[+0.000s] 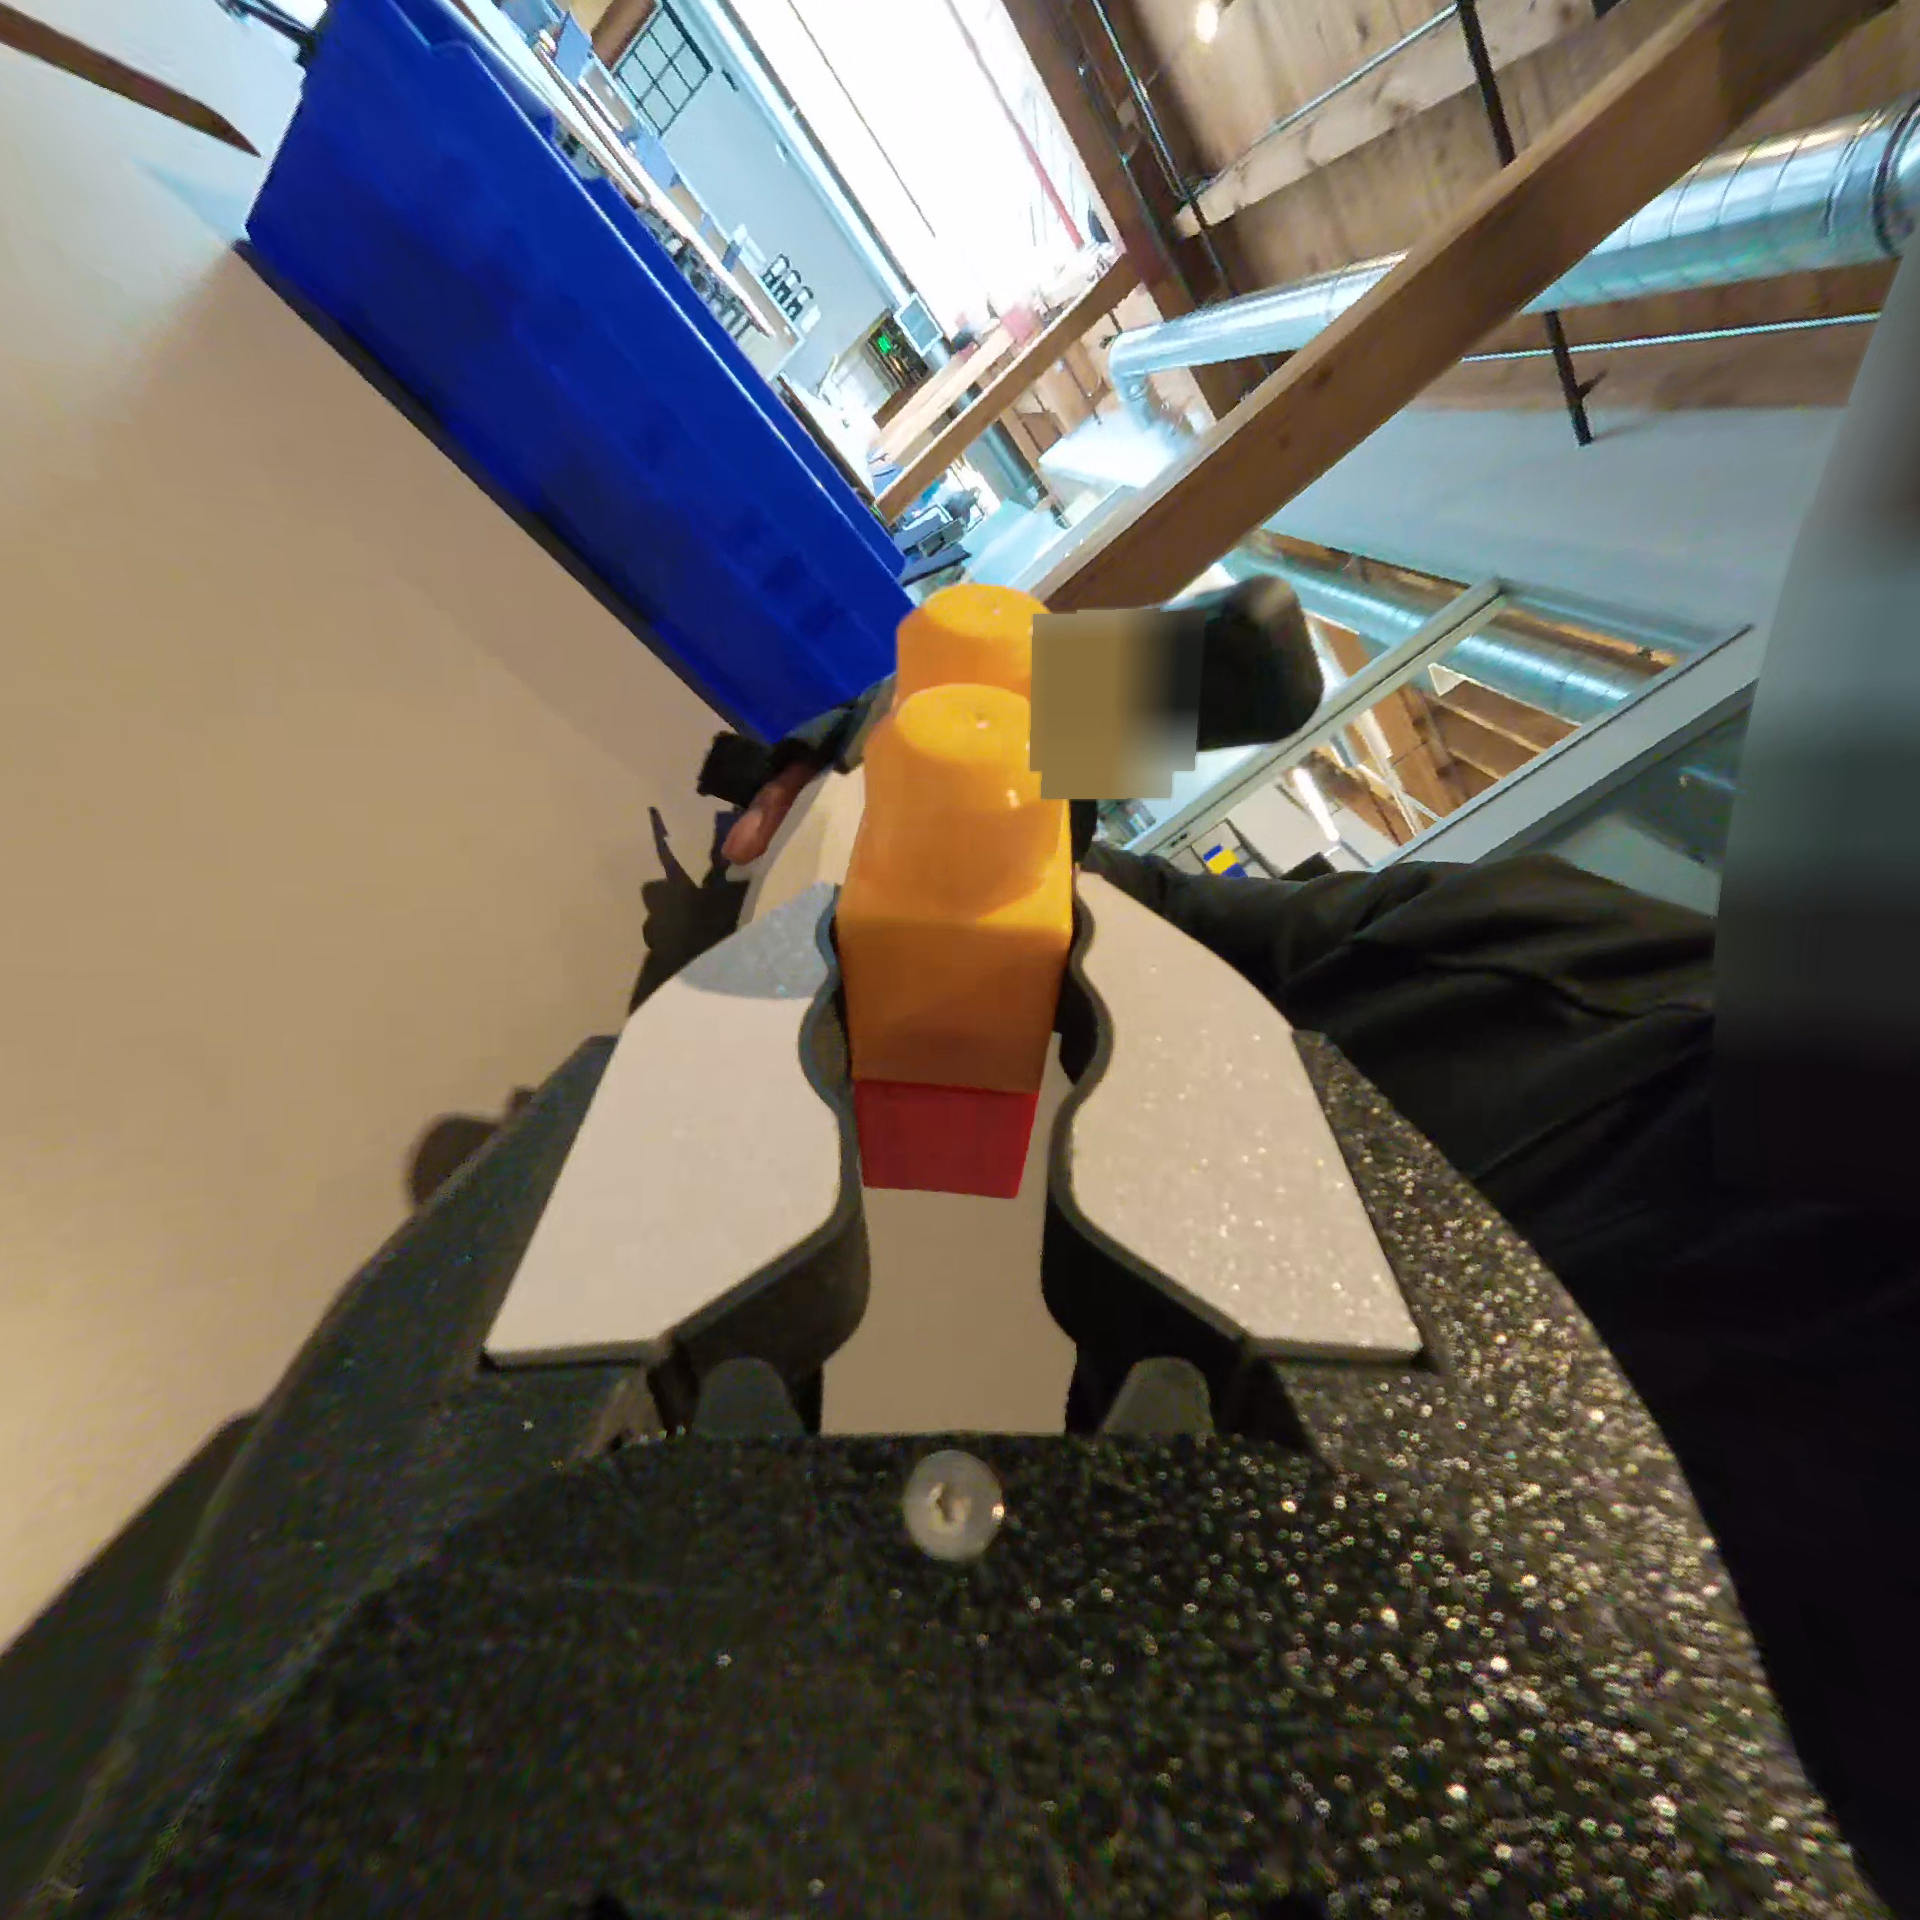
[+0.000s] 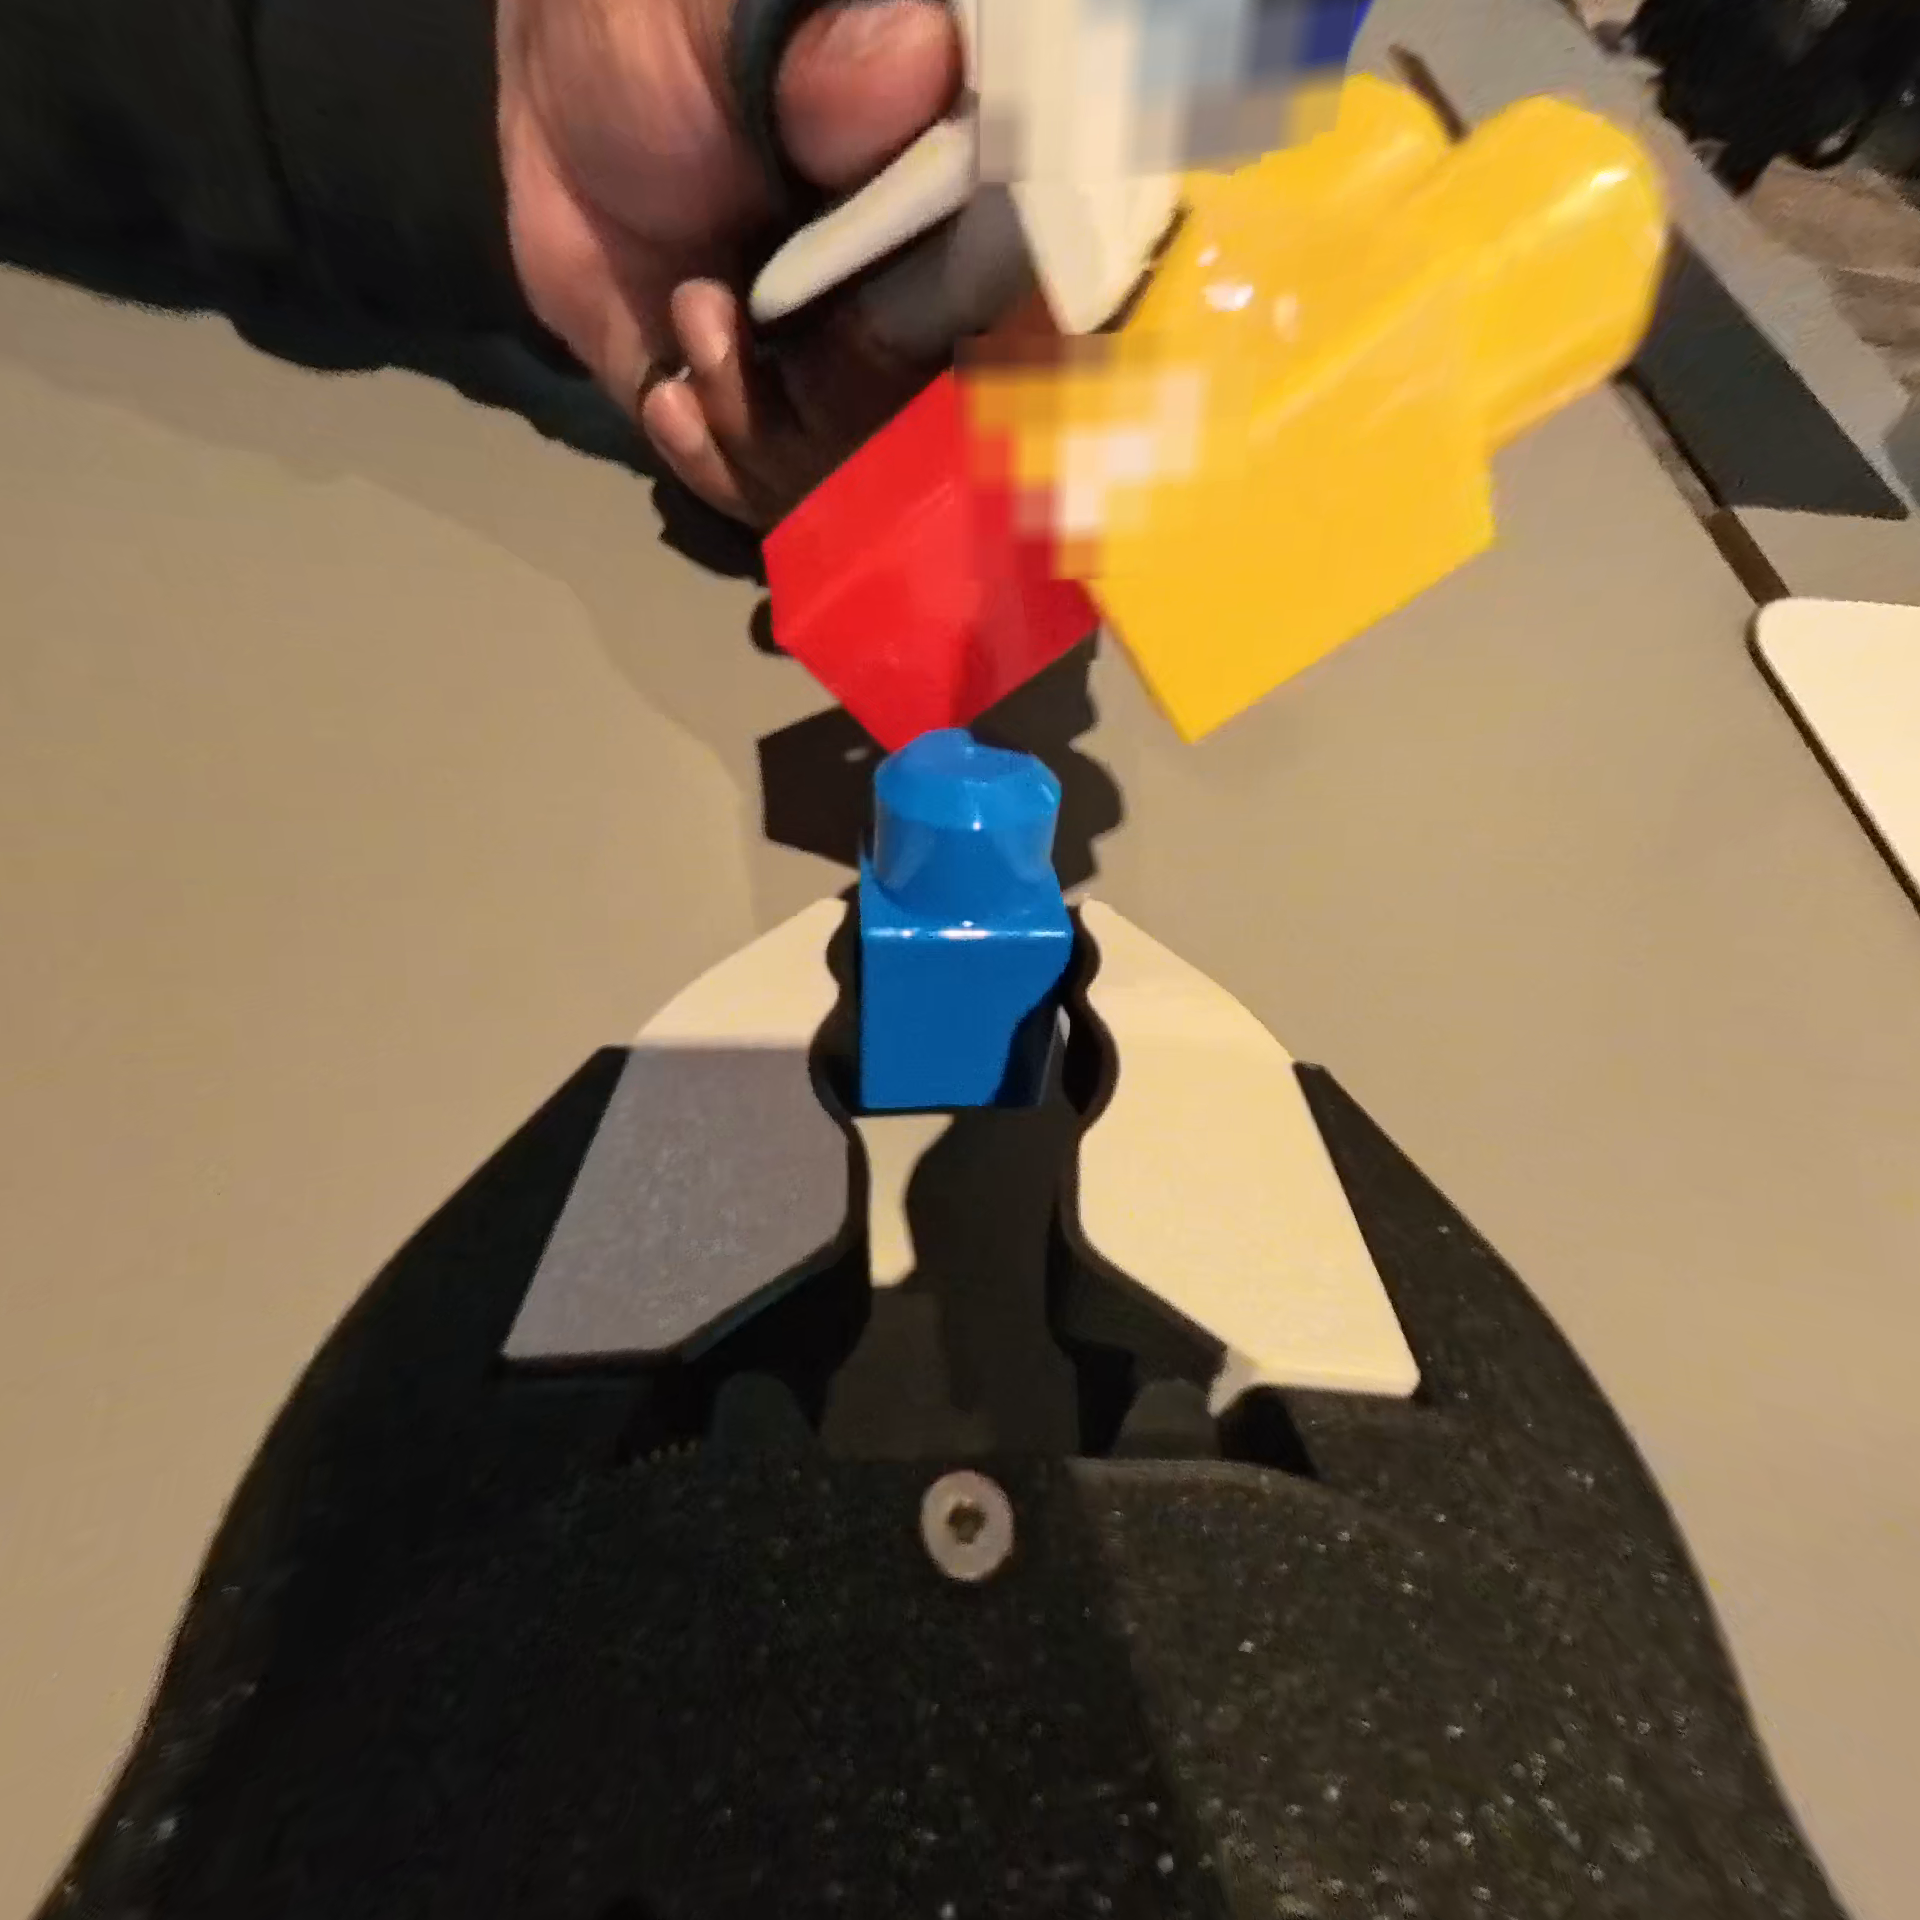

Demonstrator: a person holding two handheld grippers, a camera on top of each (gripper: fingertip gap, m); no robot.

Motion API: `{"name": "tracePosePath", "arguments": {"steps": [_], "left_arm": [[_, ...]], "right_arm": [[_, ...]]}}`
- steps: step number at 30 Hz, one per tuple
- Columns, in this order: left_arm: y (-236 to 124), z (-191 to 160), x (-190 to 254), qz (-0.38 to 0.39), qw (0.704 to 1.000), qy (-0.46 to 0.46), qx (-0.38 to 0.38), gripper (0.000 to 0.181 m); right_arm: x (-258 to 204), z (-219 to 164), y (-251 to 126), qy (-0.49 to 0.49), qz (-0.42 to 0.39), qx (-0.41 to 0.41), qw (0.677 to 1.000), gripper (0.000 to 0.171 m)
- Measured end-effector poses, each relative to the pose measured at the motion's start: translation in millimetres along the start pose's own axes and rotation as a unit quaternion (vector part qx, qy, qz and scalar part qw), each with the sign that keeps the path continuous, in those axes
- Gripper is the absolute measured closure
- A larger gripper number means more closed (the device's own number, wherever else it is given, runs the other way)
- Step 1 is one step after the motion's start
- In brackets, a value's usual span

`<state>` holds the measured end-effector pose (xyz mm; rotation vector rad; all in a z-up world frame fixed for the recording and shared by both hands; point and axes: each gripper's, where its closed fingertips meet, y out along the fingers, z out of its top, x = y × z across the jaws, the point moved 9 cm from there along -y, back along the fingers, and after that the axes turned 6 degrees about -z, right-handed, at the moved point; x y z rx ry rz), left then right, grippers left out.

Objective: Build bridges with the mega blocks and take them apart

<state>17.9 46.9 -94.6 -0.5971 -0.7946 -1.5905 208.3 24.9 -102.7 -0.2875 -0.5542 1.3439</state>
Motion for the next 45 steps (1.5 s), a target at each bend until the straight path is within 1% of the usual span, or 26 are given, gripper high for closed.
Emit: {"name": "tracePosePath", "arguments": {"steps": [3,6,10,12,14,16,19,21,23,24,26,29,31,33,37,39,42,45], "left_arm": [[1.0,0.2,1.2,0.021,0.999,0.025,-0.006,0.145],[-0.7,1.6,1.8,0.027,0.999,0.036,0.007,0.145],[0.4,0.9,1.3,0.027,0.999,0.036,0.000,0.145],[2.9,-0.3,1.6,0.033,0.999,0.041,-0.011,0.145],[5.3,-1.6,1.9,0.039,0.998,0.047,-0.022,0.145],[7.3,-2.7,2.0,0.045,0.997,0.051,-0.032,0.145],[9.5,-3.4,1.8,0.050,0.996,0.056,-0.039,0.145],[10.1,-3.5,1.6,0.052,0.996,0.058,-0.041,0.145],[10.4,-3.6,1.6,0.053,0.996,0.058,-0.043,0.145],[10.4,-3.7,1.6,0.054,0.996,0.059,-0.043,0.145],[10.6,-3.7,1.6,0.054,0.996,0.059,-0.044,0.145],[10.8,-3.9,1.6,0.054,0.996,0.060,-0.045,0.145],[11.2,-4.1,1.6,0.055,0.996,0.060,-0.047,0.145],[11.6,-4.3,1.7,0.056,0.995,0.062,-0.049,0.145],[12.3,-4.7,1.9,0.057,0.995,0.063,-0.052,0.145],[12.4,-4.7,2.0,0.059,0.995,0.065,-0.052,0.145],[11.7,-3.9,2.2,0.061,0.995,0.067,-0.045,0.145],[9.2,-1.3,3.2,0.060,0.995,0.077,-0.023,0.145]], "right_arm": [[10.9,6.3,-10.3,0.033,-0.028,0.026,0.999,0.135],[27.7,24.1,-36.3,0.043,-0.088,0.060,0.993,0.135],[67.5,46.2,-98.0,0.074,-0.178,0.099,0.976,0.134],[92.7,45.6,-135.2,0.073,-0.247,0.078,0.963,0.135],[122.2,29.7,-172.7,0.090,-0.333,0.016,0.939,0.135],[149.1,-0.3,-201.9,0.129,-0.380,-0.042,0.915,0.134],[182.4,-56.6,-227.4,0.218,-0.411,-0.041,0.884,0.135],[197.9,-90.8,-233.7,0.263,-0.417,-0.024,0.869,0.134],[208.0,-115.2,-235.0,0.293,-0.422,-0.022,0.857,0.134],[211.5,-123.4,-234.4,0.305,-0.427,-0.025,0.851,0.134],[215.5,-127.0,-231.2,0.310,-0.430,-0.043,0.847,0.134],[215.0,-122.9,-222.1,0.278,-0.434,-0.057,0.855,0.133],[214.6,-122.7,-217.0,0.267,-0.436,-0.074,0.856,0.121],[213.8,-120.4,-216.8,0.261,-0.438,-0.074,0.857,0.119],[212.9,-111.2,-226.6,0.276,-0.438,-0.032,0.855,0.118],[210.9,-103.2,-231.0,0.283,-0.425,-0.007,0.860,0.119],[203.4,-81.0,-231.4,0.279,-0.388,0.042,0.877,0.123],[187.9,-44.2,-218.1,0.271,-0.321,0.088,0.903,0.126]]}}
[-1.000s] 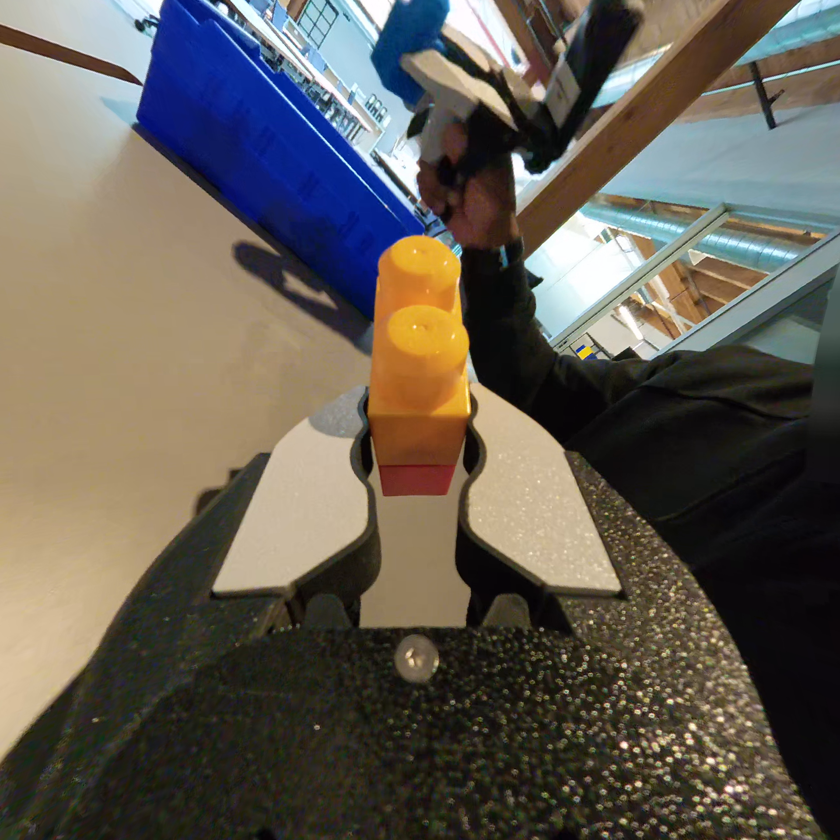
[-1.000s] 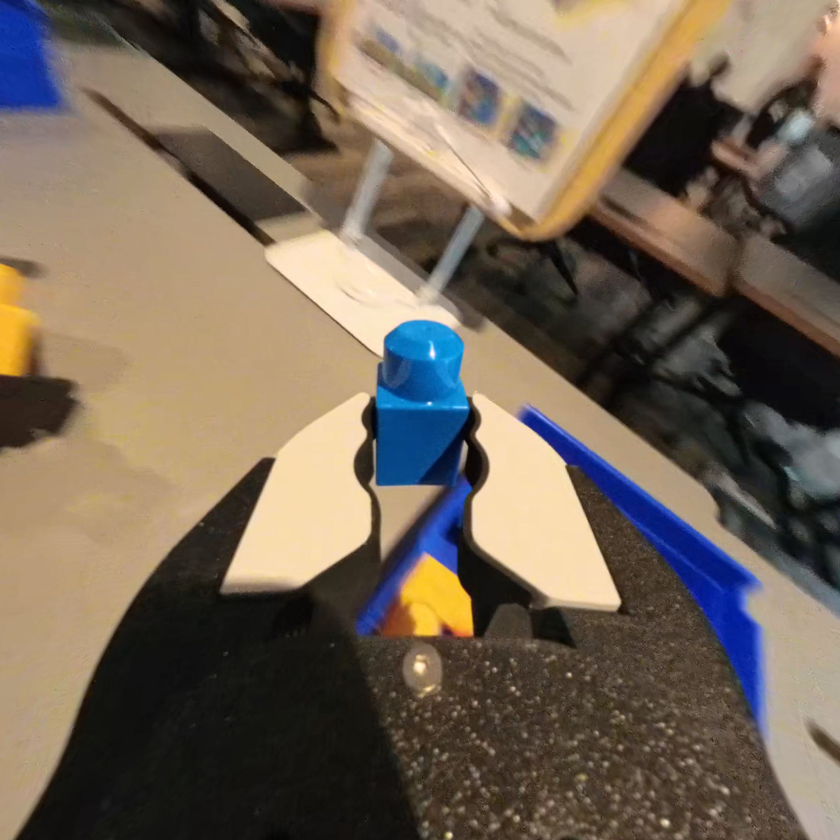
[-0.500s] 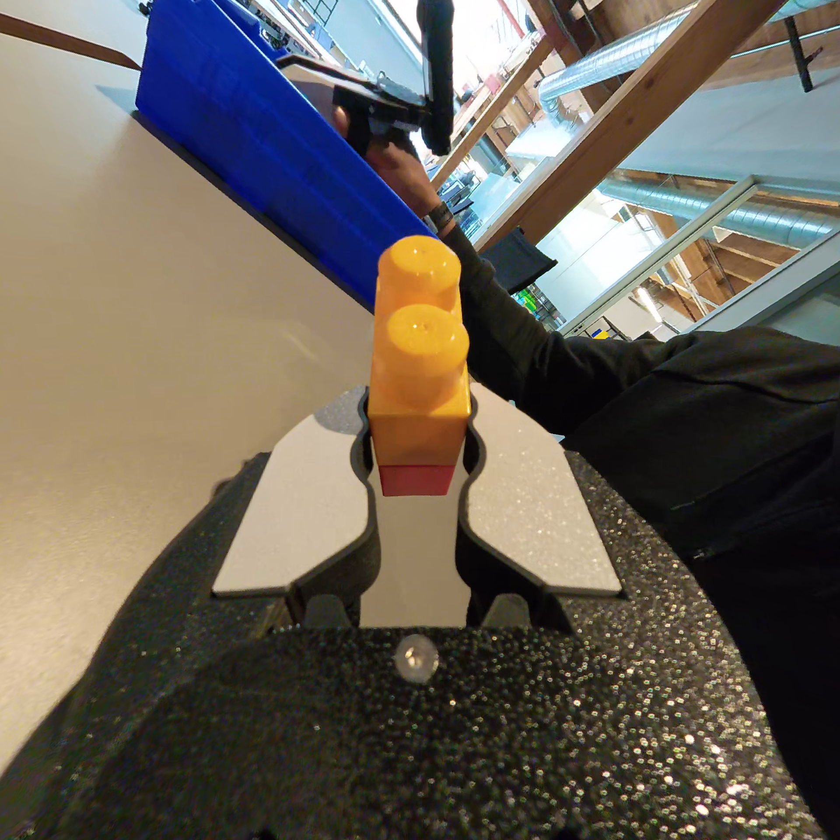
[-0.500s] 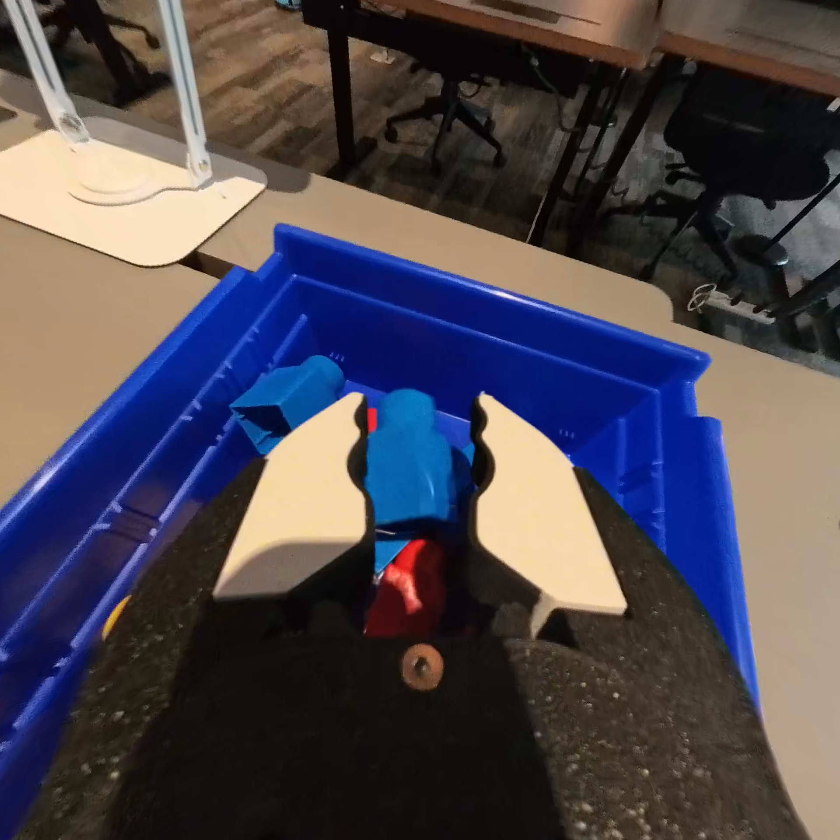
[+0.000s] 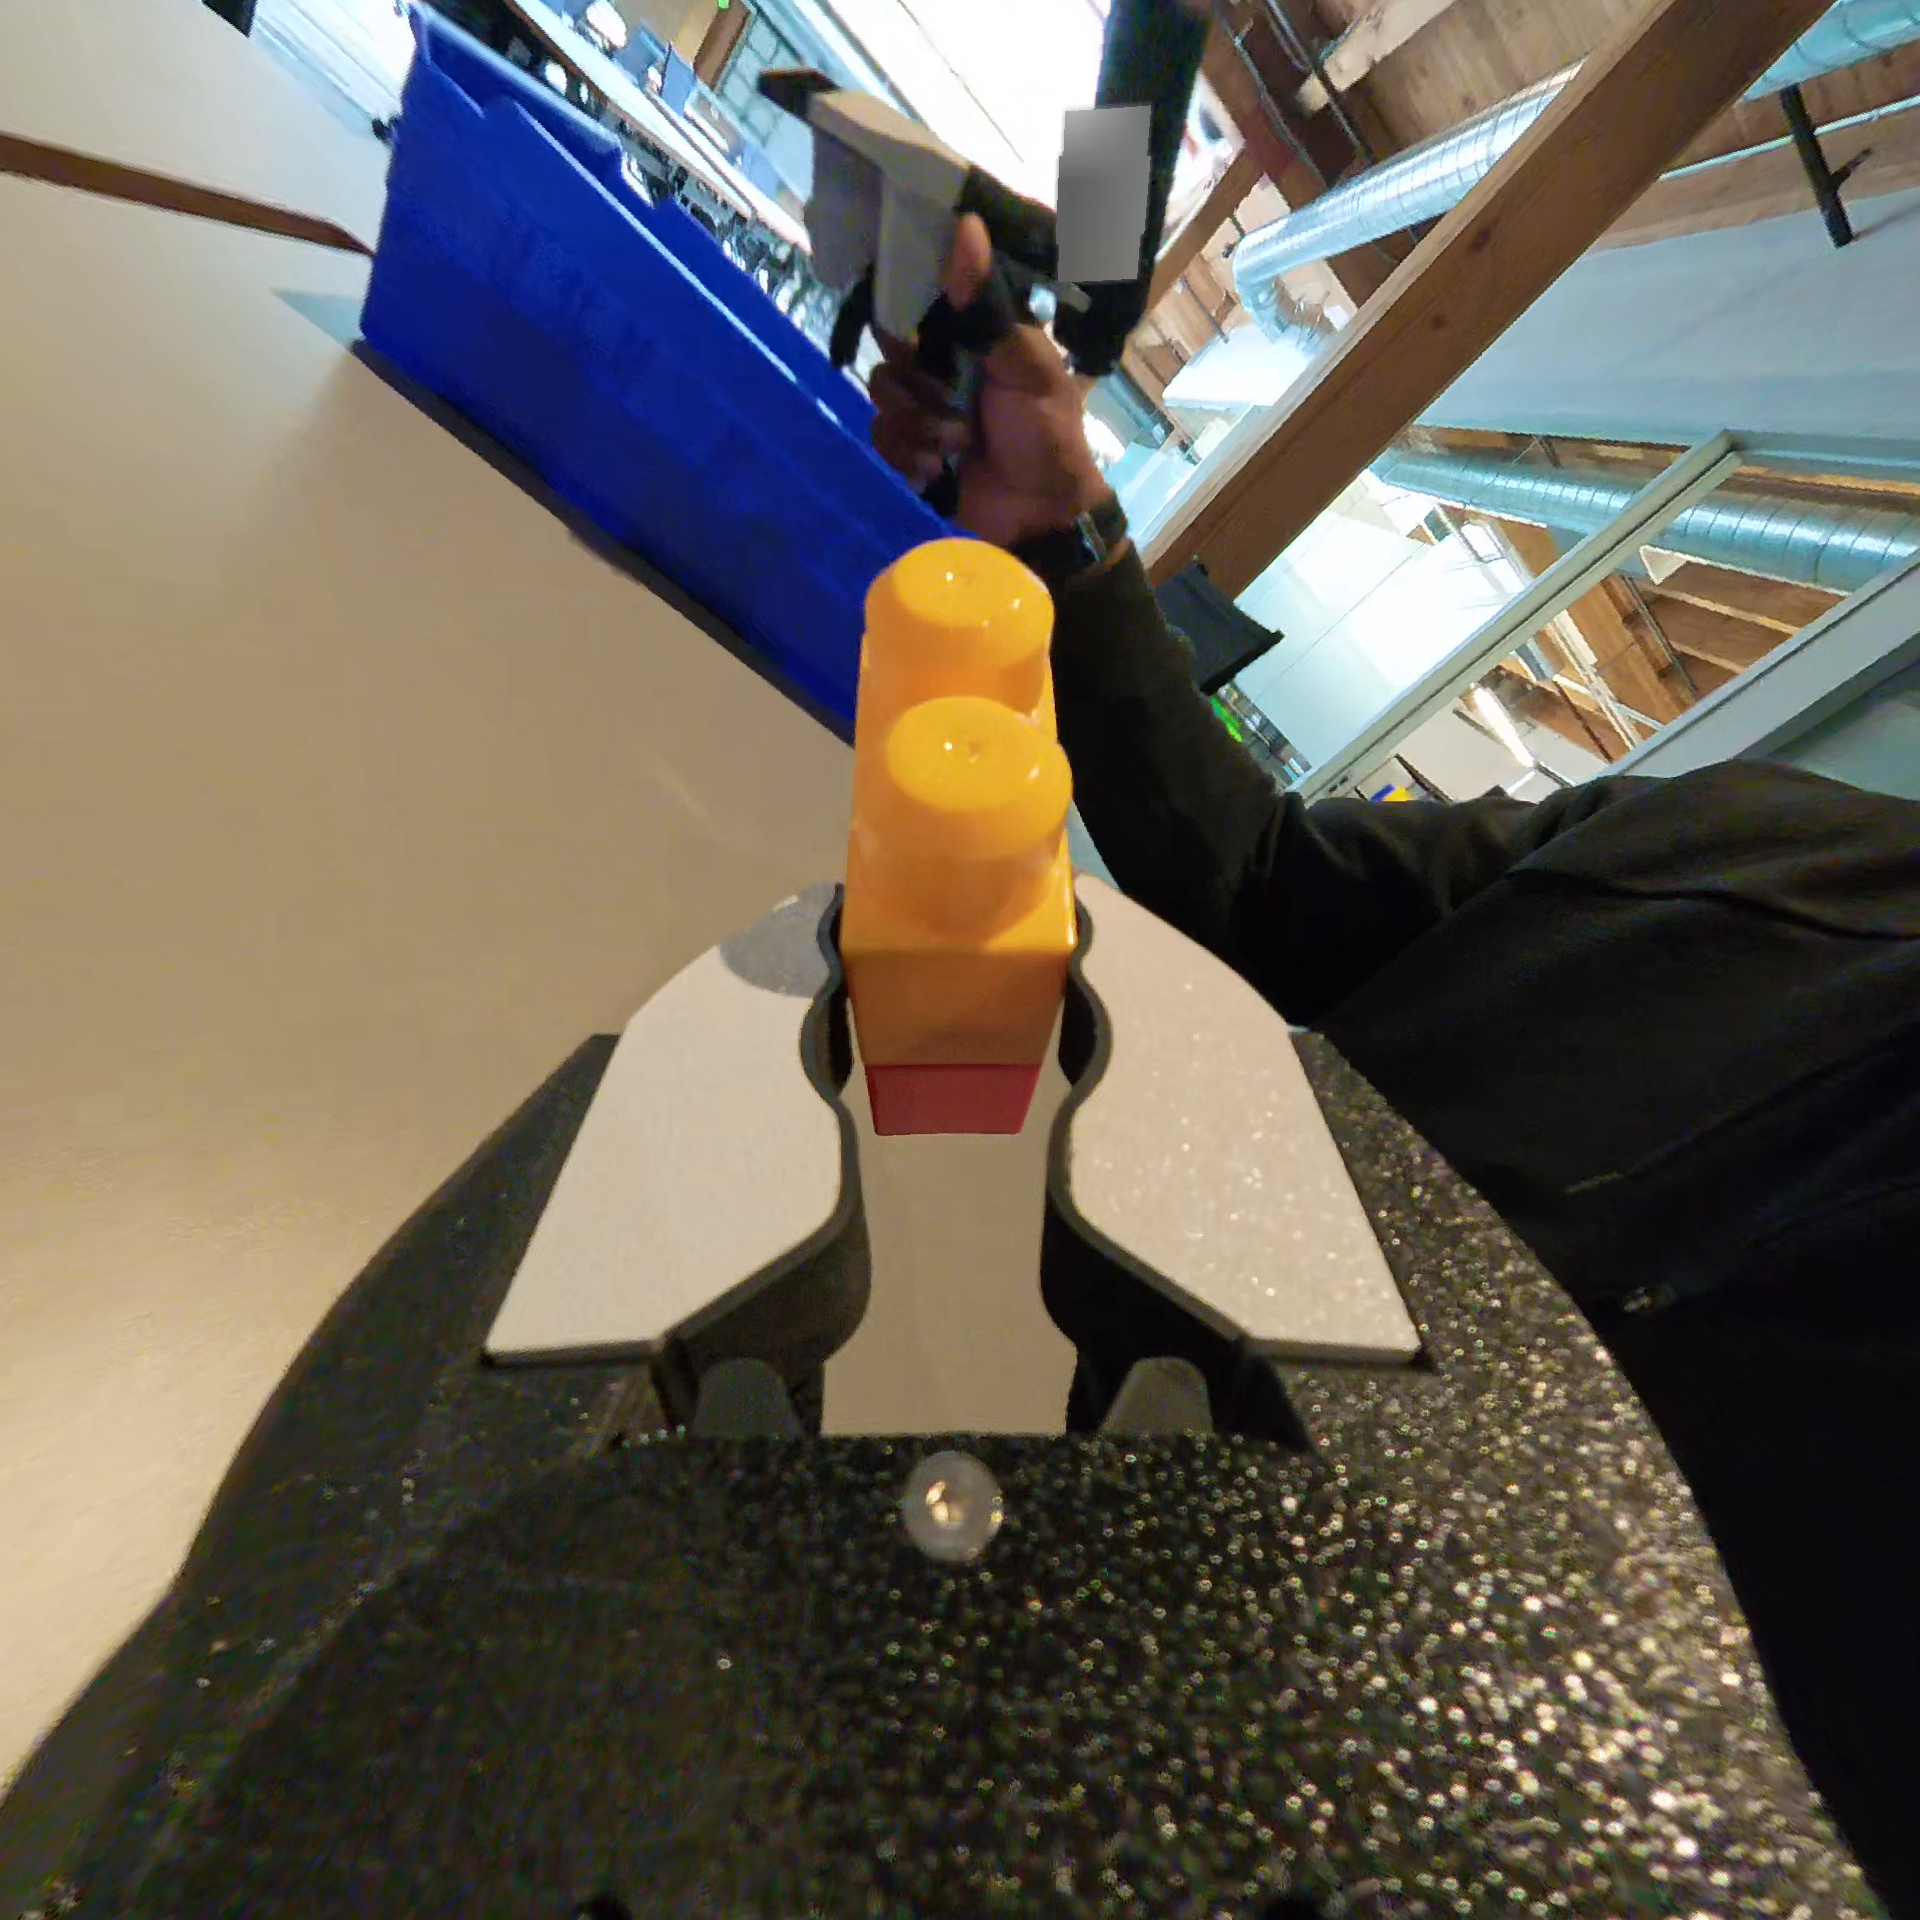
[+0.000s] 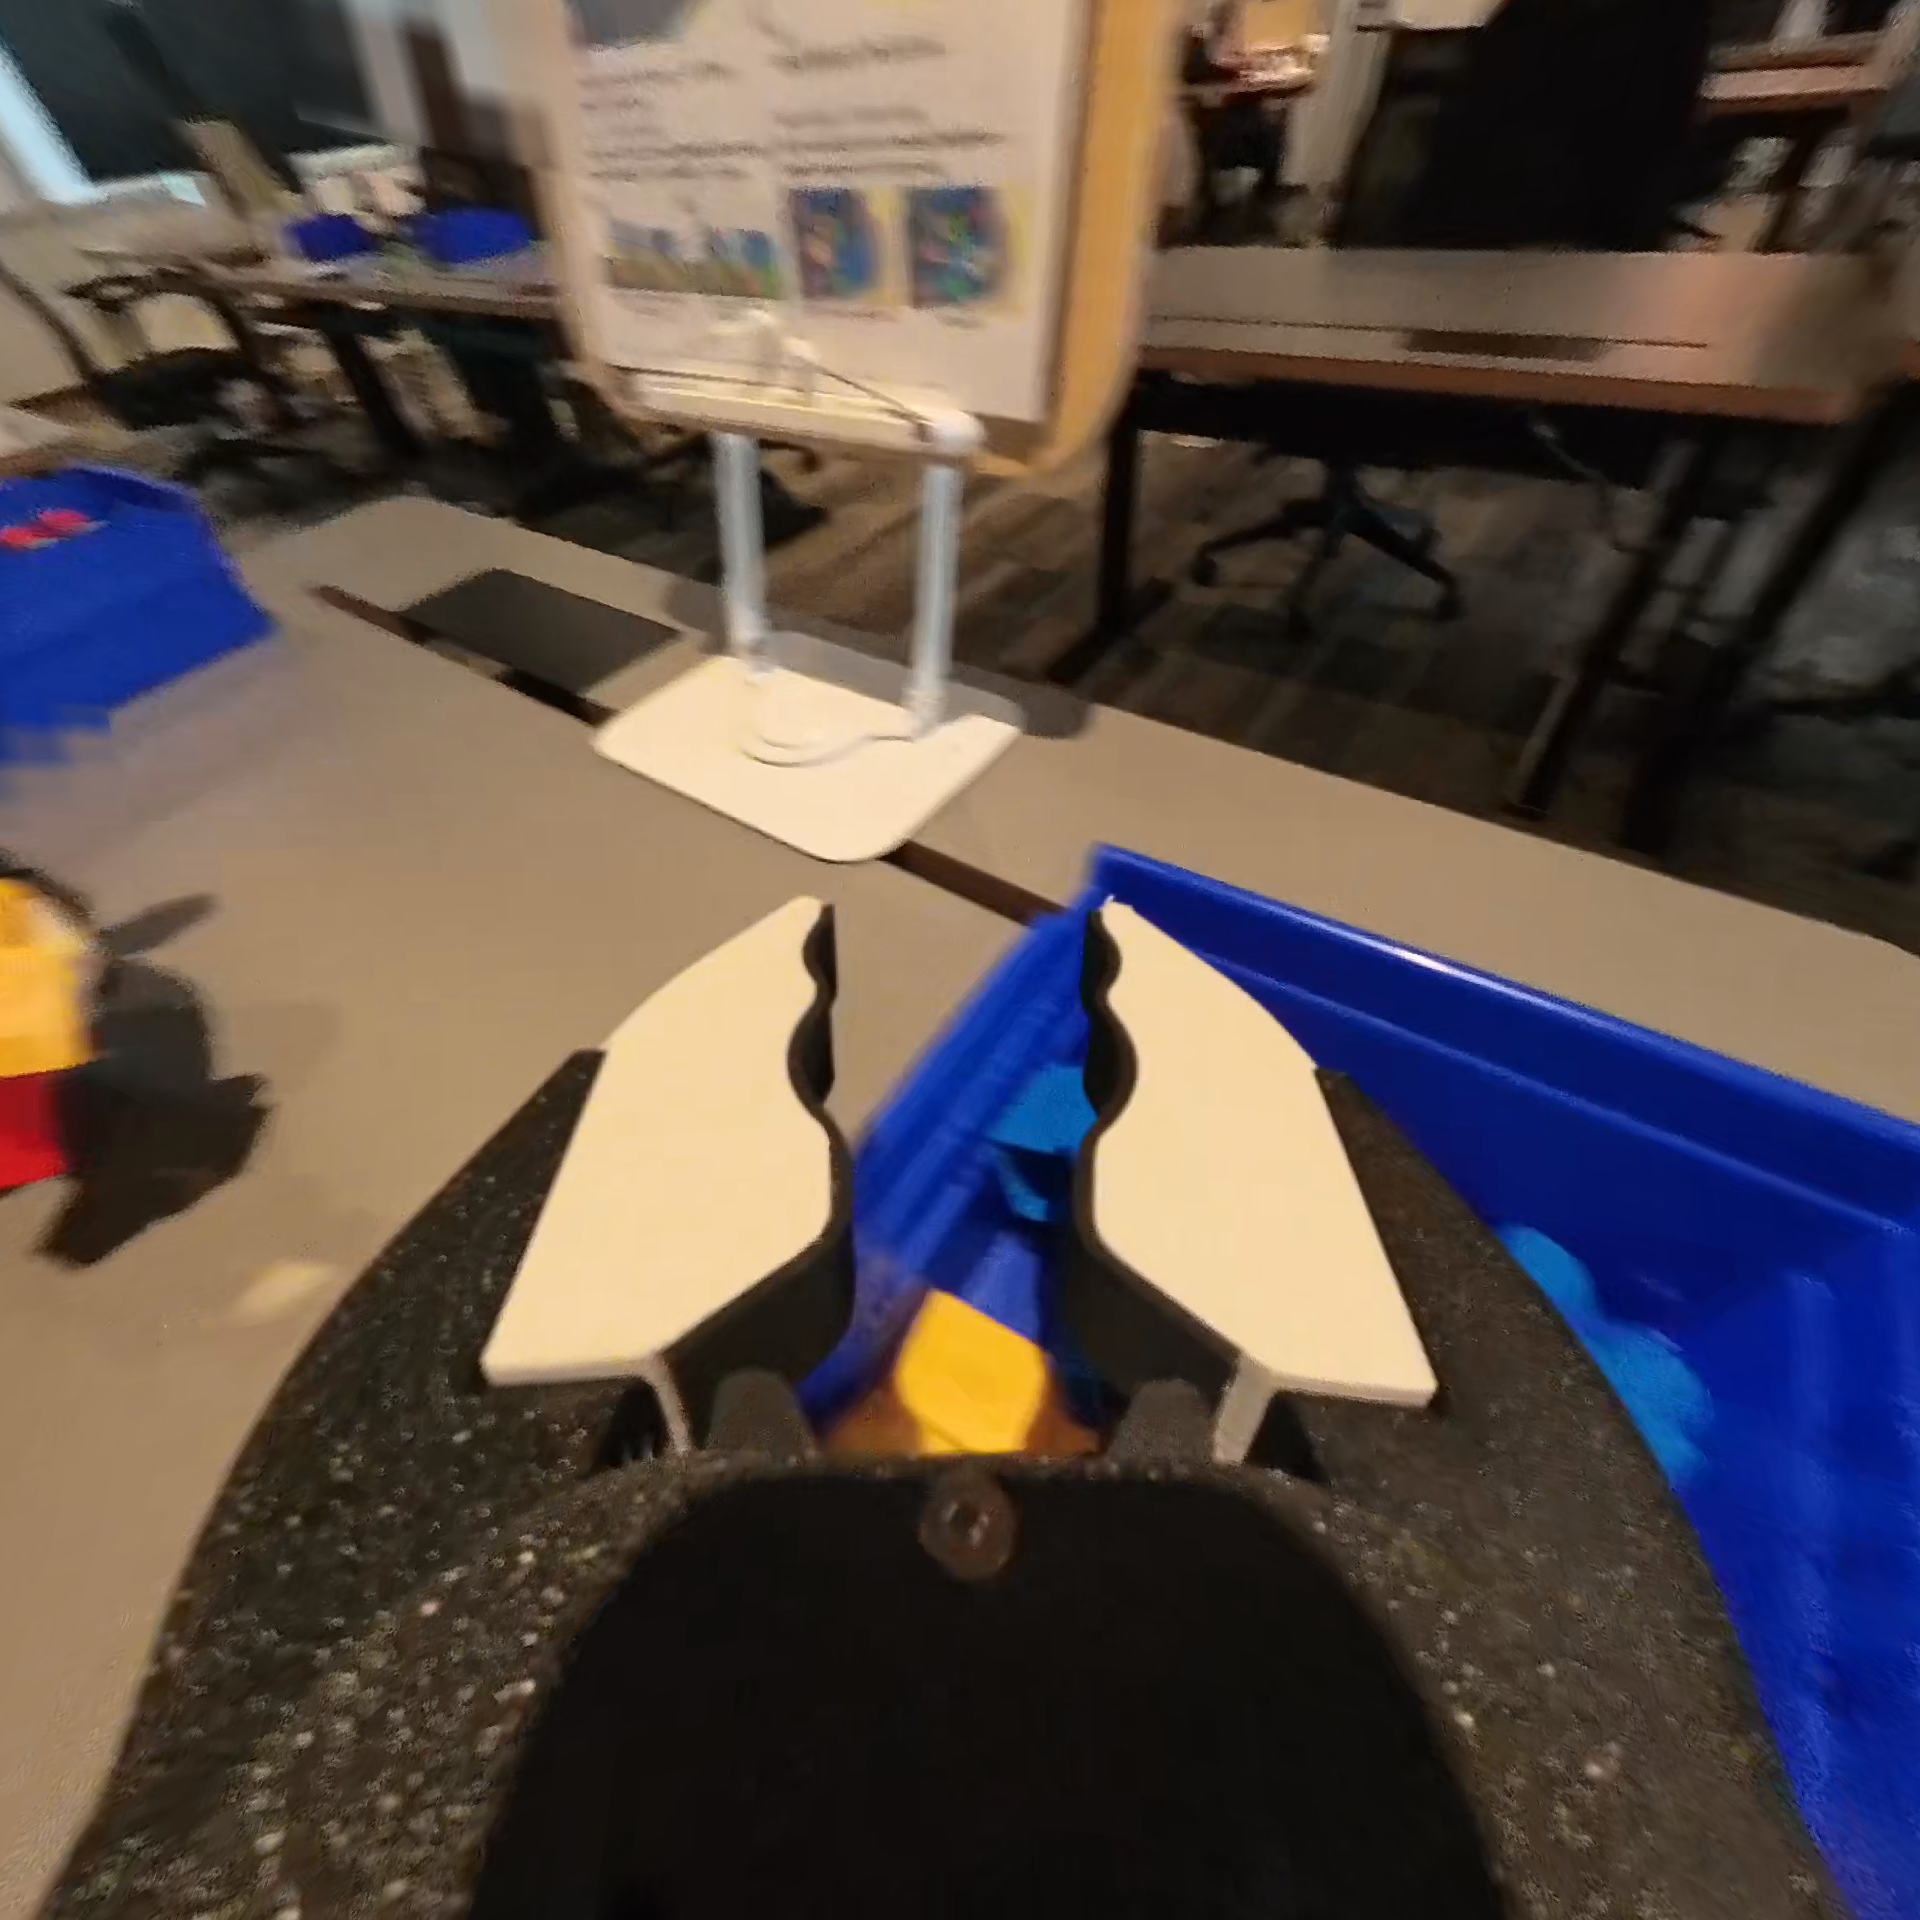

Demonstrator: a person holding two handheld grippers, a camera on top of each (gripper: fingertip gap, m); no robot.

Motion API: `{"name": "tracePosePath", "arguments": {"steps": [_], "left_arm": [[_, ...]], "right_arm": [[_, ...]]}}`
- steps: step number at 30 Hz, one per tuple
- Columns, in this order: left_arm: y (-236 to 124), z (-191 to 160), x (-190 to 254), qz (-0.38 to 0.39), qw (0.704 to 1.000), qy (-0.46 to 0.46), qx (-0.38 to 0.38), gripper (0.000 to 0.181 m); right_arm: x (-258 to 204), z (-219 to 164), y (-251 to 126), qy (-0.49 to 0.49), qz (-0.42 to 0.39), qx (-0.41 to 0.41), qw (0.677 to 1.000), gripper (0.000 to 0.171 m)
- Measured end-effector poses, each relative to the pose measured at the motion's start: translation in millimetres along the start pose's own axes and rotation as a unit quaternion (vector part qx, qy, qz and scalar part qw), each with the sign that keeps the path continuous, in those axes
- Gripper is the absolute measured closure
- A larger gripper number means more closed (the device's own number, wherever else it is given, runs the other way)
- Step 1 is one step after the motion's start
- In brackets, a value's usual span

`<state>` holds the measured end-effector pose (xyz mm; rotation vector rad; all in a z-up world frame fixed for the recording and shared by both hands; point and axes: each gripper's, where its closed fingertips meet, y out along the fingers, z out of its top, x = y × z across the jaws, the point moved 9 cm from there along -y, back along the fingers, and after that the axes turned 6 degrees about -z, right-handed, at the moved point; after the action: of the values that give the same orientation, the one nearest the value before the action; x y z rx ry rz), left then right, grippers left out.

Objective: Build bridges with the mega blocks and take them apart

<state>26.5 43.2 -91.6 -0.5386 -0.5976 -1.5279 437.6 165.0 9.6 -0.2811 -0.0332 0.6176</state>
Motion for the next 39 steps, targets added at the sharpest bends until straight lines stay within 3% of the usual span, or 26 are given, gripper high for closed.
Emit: {"name": "tracePosePath", "arguments": {"steps": [6,10,14,19,23,29,33,35,39], "left_arm": [[-8.4,6.1,2.5,-0.012,0.996,0.020,0.081,0.145],[-10.1,7.0,5.3,-0.033,0.992,0.025,0.122,0.145],[-5.7,5.3,9.3,-0.046,0.990,0.034,0.126,0.145],[6.3,1.2,14.6,-0.042,0.994,0.057,0.085,0.145],[12.8,-1.2,17.8,-0.033,0.995,0.070,0.061,0.145],[11.6,-1.8,14.6,-0.073,0.994,0.022,0.074,0.145],[-1.2,1.2,5.4,-0.136,0.978,-0.060,0.145,0.145],[-7.3,3.0,2.2,-0.130,0.976,-0.064,0.159,0.145],[-5.5,3.5,6.9,-0.078,0.991,-0.006,0.105,0.145]], "right_arm": [[-126.7,11.0,12.4,-0.114,0.157,-0.068,0.979,0.124],[-203.9,-17.5,25.1,-0.162,0.233,-0.137,0.949,0.119],[-244.9,-52.2,40.8,-0.132,0.298,-0.179,0.928,0.106],[-263.3,-77.2,53.2,-0.030,0.379,-0.183,0.907,0.099],[-266.1,-85.0,55.2,0.003,0.419,-0.177,0.890,0.130],[-267.3,-81.0,48.2,-0.126,0.388,-0.131,0.904,0.134],[-271.1,-84.1,43.1,-0.301,0.305,-0.110,0.897,0.135],[-273.4,-81.9,40.8,-0.322,0.291,-0.114,0.893,0.134],[-256.0,-50.7,23.7,-0.344,0.278,-0.108,0.890,0.134]]}}
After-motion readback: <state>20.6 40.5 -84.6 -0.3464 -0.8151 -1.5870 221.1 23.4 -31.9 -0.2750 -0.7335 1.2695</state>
